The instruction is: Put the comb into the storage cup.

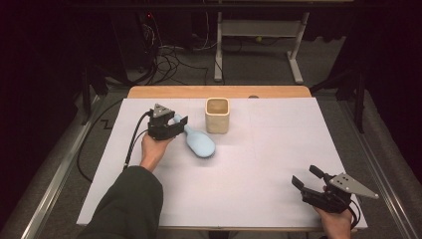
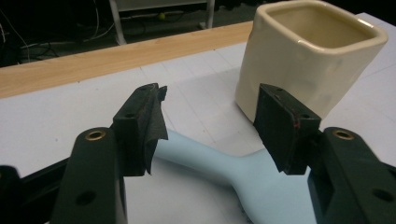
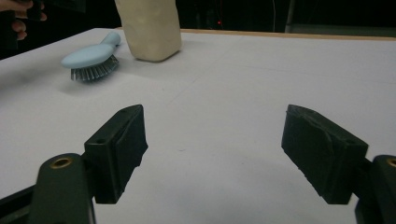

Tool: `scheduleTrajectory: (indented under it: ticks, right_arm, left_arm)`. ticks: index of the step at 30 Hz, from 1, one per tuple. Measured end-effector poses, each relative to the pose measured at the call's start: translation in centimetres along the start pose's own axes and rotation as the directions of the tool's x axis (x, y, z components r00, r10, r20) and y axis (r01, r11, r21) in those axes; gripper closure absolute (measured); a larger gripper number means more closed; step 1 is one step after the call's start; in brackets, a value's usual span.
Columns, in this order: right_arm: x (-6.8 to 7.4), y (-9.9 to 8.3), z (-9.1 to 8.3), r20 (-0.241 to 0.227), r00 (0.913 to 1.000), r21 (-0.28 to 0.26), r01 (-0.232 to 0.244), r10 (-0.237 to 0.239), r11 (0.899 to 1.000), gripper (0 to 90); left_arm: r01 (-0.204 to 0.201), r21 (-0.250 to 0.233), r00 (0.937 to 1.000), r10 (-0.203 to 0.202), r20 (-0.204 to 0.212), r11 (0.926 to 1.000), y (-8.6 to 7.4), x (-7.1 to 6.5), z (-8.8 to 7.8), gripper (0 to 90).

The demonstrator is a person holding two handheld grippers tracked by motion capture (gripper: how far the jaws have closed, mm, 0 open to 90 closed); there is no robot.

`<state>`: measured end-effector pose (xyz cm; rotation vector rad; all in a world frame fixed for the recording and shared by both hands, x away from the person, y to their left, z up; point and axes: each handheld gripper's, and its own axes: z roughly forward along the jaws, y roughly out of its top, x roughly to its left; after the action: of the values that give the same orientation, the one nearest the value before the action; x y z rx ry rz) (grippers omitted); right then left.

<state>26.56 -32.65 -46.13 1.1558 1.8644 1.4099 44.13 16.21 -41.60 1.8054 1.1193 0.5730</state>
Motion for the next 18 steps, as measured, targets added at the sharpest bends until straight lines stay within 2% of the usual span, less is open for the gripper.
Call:
scheduleTrajectory:
  ticks: [5,6,9,12,16,18]
  right_arm:
    - [0.1,0.0,0.0,0.004,1.0,0.002,0.004,-0.004,1.0,23.0]
    - [0.1,0.0,0.1,0.002,1.0,0.005,0.004,-0.004,1.0,23.0]
    - [0.1,0.0,0.2,0.0,1.0,0.005,0.004,-0.004,1.0,23.0]
    - [0.2,0.0,0.2,-0.003,1.0,0.004,0.006,-0.006,1.0,23.1]
    - [0.0,0.0,-0.1,-0.004,1.0,0.001,0.001,-0.001,1.0,23.0]
    - [-0.1,-0.1,-0.1,-0.003,1.0,-0.001,-0.005,0.005,1.0,23.1]
  left_arm:
    - [0.013,-0.005,0.9999,-0.013,0.001,0.9999,0.5,0.0,-0.5,42.7]
    - [0.008,0.033,0.9999,-0.008,0.007,0.9994,0.9,-0.1,-0.5,42.7]
    - [-0.038,0.046,0.9992,0.038,0.008,0.9982,1.9,-1.0,-0.2,43.2]
    - [-0.074,0.069,0.9972,0.074,-0.009,0.9949,3.1,-1.6,0.7,43.5]
    - [-0.062,0.118,0.9979,0.064,-0.012,0.9911,3.8,-1.3,1.7,45.1]
    - [-0.056,0.159,0.9981,0.06,-0.018,0.9856,3.9,-1.0,2.3,45.4]
